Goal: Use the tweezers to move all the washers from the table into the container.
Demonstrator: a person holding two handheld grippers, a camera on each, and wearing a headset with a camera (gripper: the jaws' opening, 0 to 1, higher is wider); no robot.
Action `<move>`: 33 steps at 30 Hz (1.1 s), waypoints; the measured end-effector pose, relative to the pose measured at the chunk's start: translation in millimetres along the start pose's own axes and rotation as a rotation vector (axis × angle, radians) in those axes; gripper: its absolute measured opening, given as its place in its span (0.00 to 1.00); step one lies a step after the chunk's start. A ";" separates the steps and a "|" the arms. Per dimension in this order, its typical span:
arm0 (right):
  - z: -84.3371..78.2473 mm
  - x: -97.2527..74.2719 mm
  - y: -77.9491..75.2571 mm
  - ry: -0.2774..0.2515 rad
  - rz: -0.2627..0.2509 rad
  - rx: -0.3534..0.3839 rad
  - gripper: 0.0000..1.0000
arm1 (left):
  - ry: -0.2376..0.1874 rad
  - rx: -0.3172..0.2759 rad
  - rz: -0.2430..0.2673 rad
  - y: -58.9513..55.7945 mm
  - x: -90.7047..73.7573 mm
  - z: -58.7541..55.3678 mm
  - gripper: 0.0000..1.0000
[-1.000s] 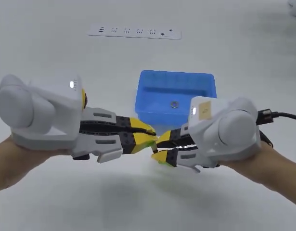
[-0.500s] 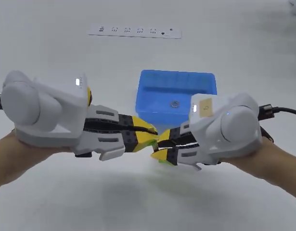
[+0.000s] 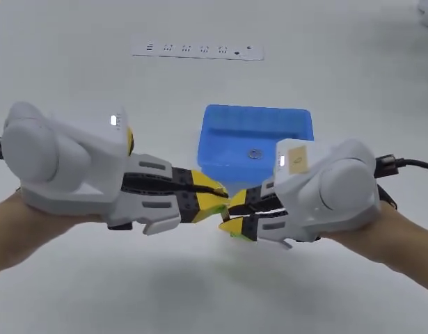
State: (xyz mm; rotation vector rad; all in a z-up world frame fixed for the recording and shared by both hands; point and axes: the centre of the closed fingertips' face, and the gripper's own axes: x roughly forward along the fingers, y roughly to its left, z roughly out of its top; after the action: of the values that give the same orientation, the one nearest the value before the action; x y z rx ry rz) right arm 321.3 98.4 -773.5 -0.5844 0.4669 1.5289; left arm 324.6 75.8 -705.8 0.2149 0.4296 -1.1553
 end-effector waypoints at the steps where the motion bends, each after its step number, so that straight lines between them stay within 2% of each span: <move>1: 1.7 -0.8 -0.3 -0.003 -0.002 -0.004 0.10 | 0.000 0.002 0.003 0.1 -1.0 1.6 0.06; 8: 16.4 -10.0 -5.0 -0.017 -0.019 -0.031 0.10 | -0.005 0.038 0.013 1.2 -9.3 16.5 0.06; 15: 32.8 -28.5 -22.0 -0.040 -0.071 -0.043 0.11 | -0.023 0.089 0.033 7.8 -12.5 43.0 0.06; 20: 39.1 -41.0 -29.9 -0.053 -0.106 -0.048 0.11 | -0.028 0.131 0.019 10.2 -10.6 58.7 0.06; 27: 42.4 -54.4 -41.1 -0.048 -0.138 -0.063 0.11 | -0.045 0.164 0.007 13.9 -5.9 73.3 0.06; 33: 45.5 -61.8 -57.2 -0.049 -0.164 -0.075 0.11 | -0.058 0.187 0.004 25.1 -1.2 84.7 0.06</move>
State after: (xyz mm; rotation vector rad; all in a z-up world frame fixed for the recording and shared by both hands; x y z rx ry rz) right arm 374.7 80.8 -696.0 -0.6273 0.3171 1.4049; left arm 365.6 54.5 -630.5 0.3438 0.2693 -1.1952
